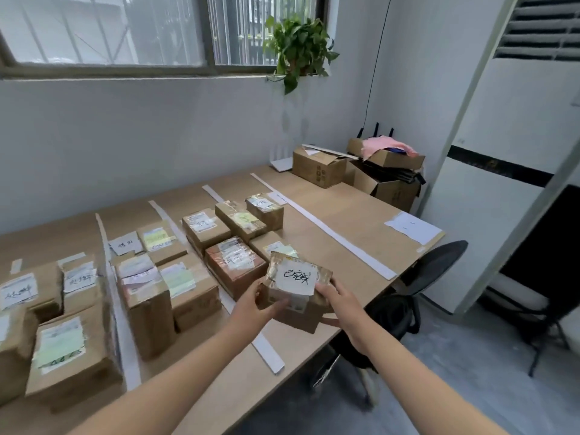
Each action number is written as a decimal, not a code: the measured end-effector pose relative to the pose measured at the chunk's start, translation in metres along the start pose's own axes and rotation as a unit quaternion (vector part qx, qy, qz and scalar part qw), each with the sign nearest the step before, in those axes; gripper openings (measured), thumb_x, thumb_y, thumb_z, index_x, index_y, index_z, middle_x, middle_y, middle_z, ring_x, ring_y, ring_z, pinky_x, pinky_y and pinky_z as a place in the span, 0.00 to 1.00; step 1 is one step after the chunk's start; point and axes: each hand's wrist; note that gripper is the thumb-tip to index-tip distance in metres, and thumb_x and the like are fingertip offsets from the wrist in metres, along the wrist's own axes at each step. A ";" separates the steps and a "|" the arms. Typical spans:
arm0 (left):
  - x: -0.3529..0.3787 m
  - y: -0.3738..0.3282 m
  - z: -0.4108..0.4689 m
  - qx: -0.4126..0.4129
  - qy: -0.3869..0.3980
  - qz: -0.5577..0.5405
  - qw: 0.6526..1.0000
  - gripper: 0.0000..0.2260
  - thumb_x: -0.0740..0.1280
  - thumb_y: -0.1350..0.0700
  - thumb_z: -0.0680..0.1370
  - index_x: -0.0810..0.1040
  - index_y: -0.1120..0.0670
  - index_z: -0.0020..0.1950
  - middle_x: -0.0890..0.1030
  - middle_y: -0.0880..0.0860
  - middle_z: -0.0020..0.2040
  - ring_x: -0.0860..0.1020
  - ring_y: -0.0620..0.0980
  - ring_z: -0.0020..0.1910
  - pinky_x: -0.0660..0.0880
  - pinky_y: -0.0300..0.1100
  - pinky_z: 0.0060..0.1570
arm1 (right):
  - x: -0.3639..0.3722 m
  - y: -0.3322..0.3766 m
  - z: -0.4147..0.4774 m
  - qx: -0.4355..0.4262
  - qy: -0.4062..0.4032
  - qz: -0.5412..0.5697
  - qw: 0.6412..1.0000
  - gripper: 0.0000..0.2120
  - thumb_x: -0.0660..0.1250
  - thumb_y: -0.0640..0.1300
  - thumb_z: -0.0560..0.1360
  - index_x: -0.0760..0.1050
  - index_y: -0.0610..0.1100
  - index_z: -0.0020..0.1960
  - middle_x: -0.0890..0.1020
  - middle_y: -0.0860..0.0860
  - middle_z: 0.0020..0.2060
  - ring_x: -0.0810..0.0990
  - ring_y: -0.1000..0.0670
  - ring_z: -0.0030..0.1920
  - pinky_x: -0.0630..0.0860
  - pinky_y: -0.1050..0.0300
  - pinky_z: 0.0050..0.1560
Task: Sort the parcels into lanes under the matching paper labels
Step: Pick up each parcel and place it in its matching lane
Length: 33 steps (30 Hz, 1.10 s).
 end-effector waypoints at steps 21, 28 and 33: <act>0.145 0.007 0.320 -0.107 -0.054 -0.131 0.984 0.12 0.66 0.59 0.81 0.75 0.60 0.64 0.80 0.57 0.58 0.80 0.55 0.58 0.82 0.42 0.51 | -0.149 0.016 0.280 0.024 0.010 -0.033 0.999 0.16 0.71 0.38 0.77 0.76 0.47 0.64 0.84 0.50 0.52 0.84 0.61 0.41 0.77 0.68 0.37; 0.158 0.040 0.382 -0.158 -0.078 -0.100 0.979 0.17 0.68 0.61 0.79 0.76 0.51 0.67 0.81 0.47 0.59 0.78 0.33 0.50 0.74 0.24 0.45 | -0.146 -0.010 0.393 0.061 0.073 -0.077 0.992 0.13 0.65 0.37 0.80 0.79 0.49 0.60 0.84 0.55 0.50 0.83 0.54 0.52 0.80 0.66 0.49; 0.175 0.061 0.443 -0.208 -0.135 -0.102 0.963 0.11 0.67 0.59 0.80 0.80 0.49 0.61 0.84 0.47 0.55 0.81 0.33 0.46 0.75 0.26 0.45 | -0.145 -0.026 0.470 0.098 0.099 -0.087 0.986 0.12 0.65 0.41 0.79 0.81 0.53 0.58 0.85 0.55 0.54 0.82 0.55 0.55 0.78 0.59 0.59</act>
Point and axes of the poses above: each hand's wrist, its own z-axis towards the middle knuckle, its own x-axis out of the palm, y = z × x
